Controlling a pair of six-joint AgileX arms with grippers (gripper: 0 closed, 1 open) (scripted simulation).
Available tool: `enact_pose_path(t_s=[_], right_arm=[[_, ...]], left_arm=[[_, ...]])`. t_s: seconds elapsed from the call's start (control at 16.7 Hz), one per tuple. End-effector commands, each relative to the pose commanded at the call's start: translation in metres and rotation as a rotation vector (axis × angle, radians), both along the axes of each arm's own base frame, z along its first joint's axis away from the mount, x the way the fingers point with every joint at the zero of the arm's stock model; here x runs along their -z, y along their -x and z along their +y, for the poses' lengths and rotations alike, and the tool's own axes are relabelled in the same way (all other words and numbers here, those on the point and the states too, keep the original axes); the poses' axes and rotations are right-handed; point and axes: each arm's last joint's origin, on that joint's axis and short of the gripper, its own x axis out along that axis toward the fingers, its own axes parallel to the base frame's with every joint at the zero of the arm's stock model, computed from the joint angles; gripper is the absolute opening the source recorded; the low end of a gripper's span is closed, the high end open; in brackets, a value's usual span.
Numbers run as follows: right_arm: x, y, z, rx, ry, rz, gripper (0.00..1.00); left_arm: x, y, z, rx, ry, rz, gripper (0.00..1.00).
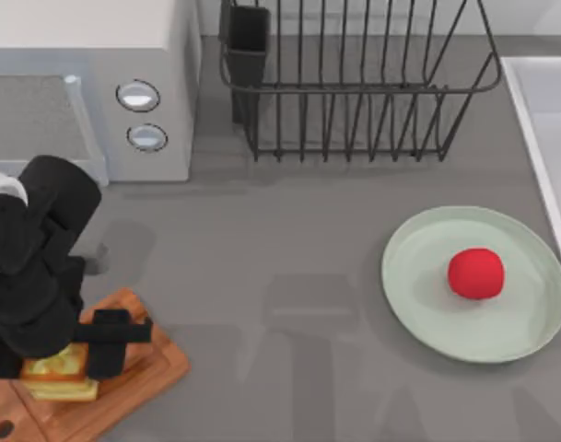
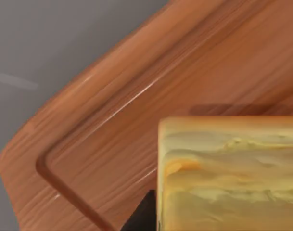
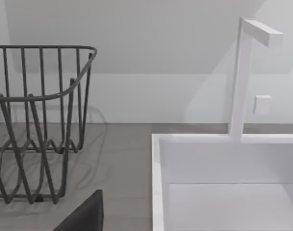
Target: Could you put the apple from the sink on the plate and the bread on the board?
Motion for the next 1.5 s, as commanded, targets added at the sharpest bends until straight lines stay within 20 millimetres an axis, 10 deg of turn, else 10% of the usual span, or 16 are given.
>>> enact_pose_path(t_s=[0.66, 1.5], right_arm=[[0.000, 0.000, 0.000, 0.000, 0.000, 0.000, 1.00], [0.000, 0.000, 0.000, 0.000, 0.000, 0.000, 1.00]], left_arm=[[0.000, 0.000, 0.000, 0.000, 0.000, 0.000, 0.98], [-0.012, 0.006, 0.008, -0.010, 0.040, -0.114, 1.00]])
